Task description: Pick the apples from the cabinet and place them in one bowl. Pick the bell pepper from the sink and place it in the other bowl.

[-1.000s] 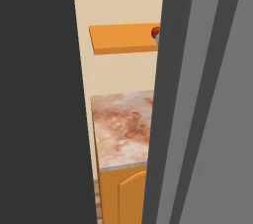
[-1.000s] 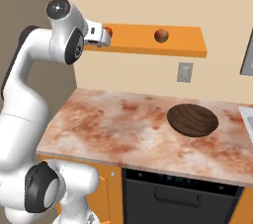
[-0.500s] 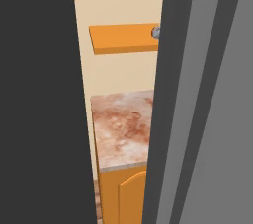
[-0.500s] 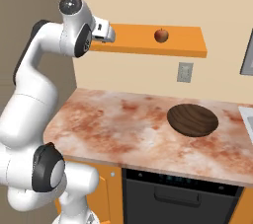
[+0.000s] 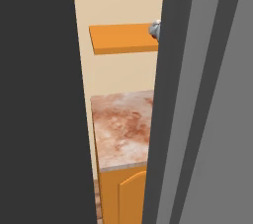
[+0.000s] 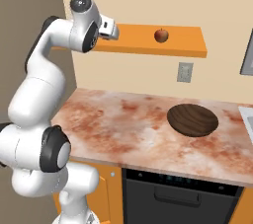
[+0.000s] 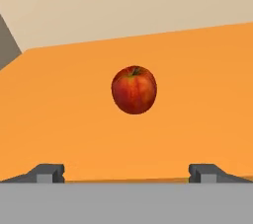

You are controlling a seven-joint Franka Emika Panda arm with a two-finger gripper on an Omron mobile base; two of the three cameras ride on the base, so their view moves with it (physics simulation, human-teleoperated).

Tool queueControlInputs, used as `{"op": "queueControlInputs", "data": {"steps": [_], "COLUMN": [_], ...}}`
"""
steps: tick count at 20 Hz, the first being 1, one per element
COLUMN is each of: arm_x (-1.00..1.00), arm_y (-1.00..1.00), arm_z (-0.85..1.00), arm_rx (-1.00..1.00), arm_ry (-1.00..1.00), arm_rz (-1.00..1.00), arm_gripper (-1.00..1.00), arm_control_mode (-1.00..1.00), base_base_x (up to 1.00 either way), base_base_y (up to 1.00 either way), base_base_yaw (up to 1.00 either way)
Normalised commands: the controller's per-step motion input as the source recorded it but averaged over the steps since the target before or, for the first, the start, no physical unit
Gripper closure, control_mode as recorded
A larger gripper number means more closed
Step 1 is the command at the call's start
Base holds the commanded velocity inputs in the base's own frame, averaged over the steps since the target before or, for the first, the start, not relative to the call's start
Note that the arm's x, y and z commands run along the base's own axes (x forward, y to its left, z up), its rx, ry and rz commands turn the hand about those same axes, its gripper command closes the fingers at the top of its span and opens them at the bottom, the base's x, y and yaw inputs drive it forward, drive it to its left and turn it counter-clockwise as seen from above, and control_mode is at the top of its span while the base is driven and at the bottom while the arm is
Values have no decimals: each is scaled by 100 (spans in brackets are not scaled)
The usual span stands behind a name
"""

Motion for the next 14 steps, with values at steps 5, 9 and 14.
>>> {"op": "queueControlInputs", "data": {"steps": [5, 9, 14], "arm_x": [42, 36, 33], "arm_y": [0, -1, 0], "arm_z": [-3, -3, -6], "arm_rx": [0, 1, 3], "arm_ry": [0, 0, 4], "arm_rz": [0, 0, 0], "arm_gripper": [-100, -100, -100], "arm_control_mode": [-100, -100, -100], "base_base_x": [0, 0, 0], "base_base_y": [0, 0, 0], "base_base_yaw": [0, 0, 0]}}
